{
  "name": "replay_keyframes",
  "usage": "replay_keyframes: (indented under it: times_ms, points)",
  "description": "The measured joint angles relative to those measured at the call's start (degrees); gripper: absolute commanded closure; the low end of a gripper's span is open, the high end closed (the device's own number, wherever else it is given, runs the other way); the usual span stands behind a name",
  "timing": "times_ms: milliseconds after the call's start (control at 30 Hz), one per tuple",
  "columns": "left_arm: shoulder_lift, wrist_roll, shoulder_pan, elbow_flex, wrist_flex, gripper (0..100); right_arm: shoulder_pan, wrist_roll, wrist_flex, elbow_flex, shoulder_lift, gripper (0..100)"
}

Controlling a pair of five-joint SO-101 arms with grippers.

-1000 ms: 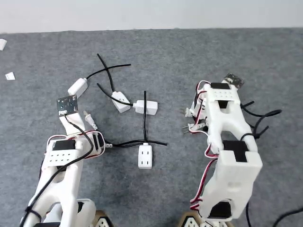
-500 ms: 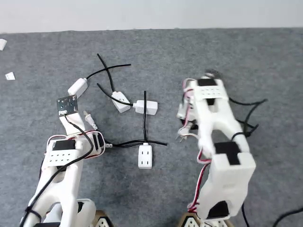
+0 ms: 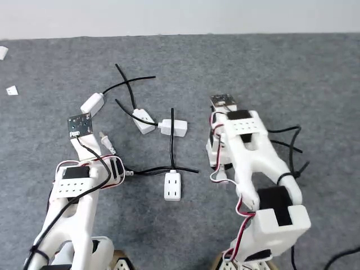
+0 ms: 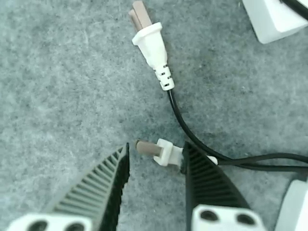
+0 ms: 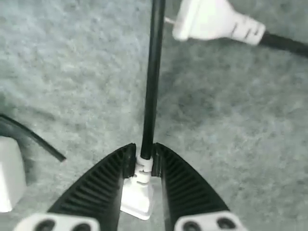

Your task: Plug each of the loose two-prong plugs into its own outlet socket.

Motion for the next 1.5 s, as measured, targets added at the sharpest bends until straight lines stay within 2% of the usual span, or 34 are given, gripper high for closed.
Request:
replay_keyframes:
  times_ms: [133,367,733,933,1267,1500]
  points:
    - [0.0,0.0,0.0,0.0,0.0,84,0.0,1.1,-0.8,0.0,2.1,84.7]
    - [0.0,0.0,0.0,0.0,0.0,84,1.1,0.5,-0.8,-1.7,4.8,90.9]
    - [0.0,0.0,0.0,0.0,0.0,84,1.0,-6.9,2.6,-1.8,4.8,91.2]
    - [0.0,0.0,0.0,0.0,0.0,84,1.0,-8.0,2.6,-1.8,4.8,91.2]
    - [0.0,0.0,0.0,0.0,0.0,84,1.5,-9.8,0.1,4.7,-7.7,91.2]
    - [0.0,0.0,0.0,0.0,0.0,84,1.8,-9.8,-3.3,9.8,-9.0,91.3]
